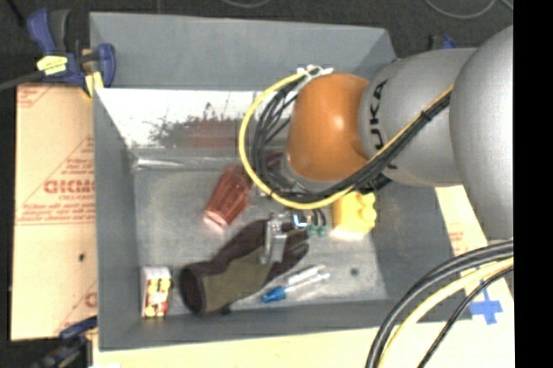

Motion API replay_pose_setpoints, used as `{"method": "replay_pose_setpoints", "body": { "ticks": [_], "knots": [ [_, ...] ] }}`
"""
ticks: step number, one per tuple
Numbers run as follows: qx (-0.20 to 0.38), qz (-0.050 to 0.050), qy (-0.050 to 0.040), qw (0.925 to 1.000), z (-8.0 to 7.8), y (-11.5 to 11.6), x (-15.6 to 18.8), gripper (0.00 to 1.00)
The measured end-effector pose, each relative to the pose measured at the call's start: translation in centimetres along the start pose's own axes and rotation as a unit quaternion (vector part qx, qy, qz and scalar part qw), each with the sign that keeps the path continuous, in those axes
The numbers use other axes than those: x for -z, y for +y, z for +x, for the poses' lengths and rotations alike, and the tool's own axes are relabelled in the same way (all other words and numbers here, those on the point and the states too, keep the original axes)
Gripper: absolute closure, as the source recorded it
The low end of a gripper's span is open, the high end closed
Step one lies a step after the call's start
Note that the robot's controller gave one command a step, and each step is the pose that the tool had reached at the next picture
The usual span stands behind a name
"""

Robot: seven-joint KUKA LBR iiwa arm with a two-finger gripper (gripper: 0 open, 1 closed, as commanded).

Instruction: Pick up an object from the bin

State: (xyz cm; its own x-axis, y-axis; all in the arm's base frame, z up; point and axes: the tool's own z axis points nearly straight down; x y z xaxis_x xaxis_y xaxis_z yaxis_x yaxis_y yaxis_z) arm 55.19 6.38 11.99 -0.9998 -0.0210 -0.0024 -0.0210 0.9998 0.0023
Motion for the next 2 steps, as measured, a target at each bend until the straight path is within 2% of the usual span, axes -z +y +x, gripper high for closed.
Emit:
{"method": "replay_pose_setpoints", "body": {
  "ticks": [1,2],
  "knots": [
    [-0.098,0.001,-0.0007,0.9951,-0.6,0.5,-2.0,0.0],
    [-0.146,-0.001,0.001,0.9894,-0.3,-0.8,-4.7,1.0]
  ]
}}
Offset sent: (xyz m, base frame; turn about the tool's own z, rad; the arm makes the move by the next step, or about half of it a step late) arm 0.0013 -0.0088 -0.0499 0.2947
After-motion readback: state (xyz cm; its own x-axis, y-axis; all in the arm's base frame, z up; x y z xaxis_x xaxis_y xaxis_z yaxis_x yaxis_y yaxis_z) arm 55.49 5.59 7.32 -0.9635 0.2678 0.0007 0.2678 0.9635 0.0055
